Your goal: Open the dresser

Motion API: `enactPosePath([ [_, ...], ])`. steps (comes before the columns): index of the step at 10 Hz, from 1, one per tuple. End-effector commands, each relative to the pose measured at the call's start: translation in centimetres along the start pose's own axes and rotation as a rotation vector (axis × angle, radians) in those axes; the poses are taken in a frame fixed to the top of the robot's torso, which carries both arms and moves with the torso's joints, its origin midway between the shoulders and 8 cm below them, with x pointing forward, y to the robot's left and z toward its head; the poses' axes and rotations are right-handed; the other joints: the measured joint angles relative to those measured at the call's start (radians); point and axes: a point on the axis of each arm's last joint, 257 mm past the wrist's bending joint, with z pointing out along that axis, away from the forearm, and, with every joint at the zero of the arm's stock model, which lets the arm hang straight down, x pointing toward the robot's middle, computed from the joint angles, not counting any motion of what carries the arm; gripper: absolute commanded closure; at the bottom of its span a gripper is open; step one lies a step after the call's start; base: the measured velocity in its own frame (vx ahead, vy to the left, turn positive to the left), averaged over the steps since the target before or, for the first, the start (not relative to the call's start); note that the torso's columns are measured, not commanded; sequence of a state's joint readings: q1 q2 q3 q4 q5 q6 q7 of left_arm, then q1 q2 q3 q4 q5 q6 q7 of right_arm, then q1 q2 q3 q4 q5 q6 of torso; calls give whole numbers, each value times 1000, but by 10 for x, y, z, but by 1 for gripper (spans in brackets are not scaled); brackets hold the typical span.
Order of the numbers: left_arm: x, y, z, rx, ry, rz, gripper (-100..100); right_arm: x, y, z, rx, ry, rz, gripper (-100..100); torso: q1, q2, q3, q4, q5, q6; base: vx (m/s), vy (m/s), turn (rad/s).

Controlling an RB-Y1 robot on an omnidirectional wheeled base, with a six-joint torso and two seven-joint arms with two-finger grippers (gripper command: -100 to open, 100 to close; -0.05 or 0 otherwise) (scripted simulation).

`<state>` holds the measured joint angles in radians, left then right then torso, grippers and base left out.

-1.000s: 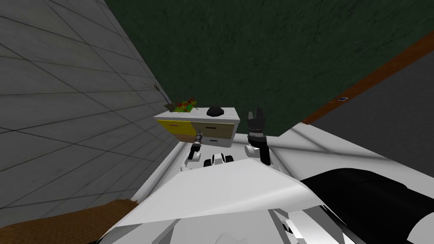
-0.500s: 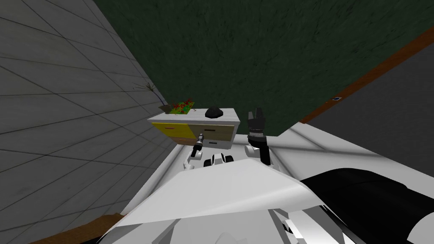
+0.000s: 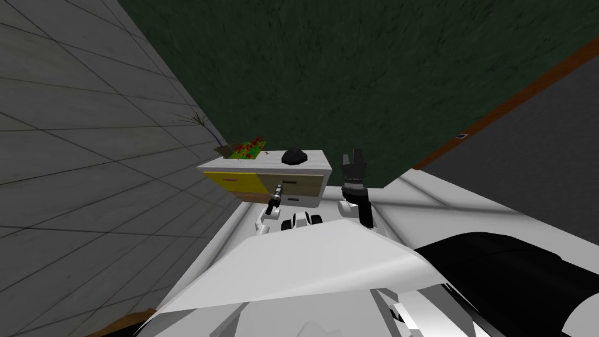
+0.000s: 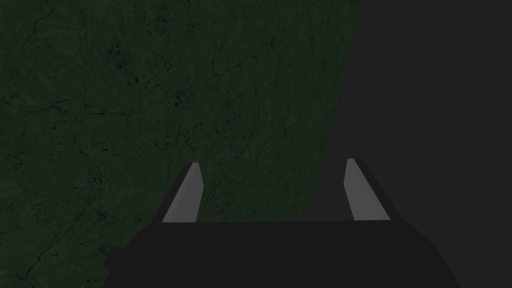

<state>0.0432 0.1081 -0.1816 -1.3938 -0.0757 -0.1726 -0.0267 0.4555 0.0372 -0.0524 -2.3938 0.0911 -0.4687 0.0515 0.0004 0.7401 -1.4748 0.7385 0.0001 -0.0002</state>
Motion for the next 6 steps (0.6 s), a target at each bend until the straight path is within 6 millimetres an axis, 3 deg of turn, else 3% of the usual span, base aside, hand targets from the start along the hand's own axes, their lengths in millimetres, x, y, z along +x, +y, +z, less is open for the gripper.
enactPosePath([
  [1,0,0,0,0,0,0,100,0,0,0,0,0,0,0,0,0,0,0,0,0,0,0,0],
  [3,1,-2,-2,0,4,0,100,0,0,0,0,0,0,0,1,2,1,0,0,0,-108,25,22],
  [6,4,-5,-4,1,11,1,100,0,0,0,0,0,0,0,0,2,1,1,0,0,-193,46,20],
])
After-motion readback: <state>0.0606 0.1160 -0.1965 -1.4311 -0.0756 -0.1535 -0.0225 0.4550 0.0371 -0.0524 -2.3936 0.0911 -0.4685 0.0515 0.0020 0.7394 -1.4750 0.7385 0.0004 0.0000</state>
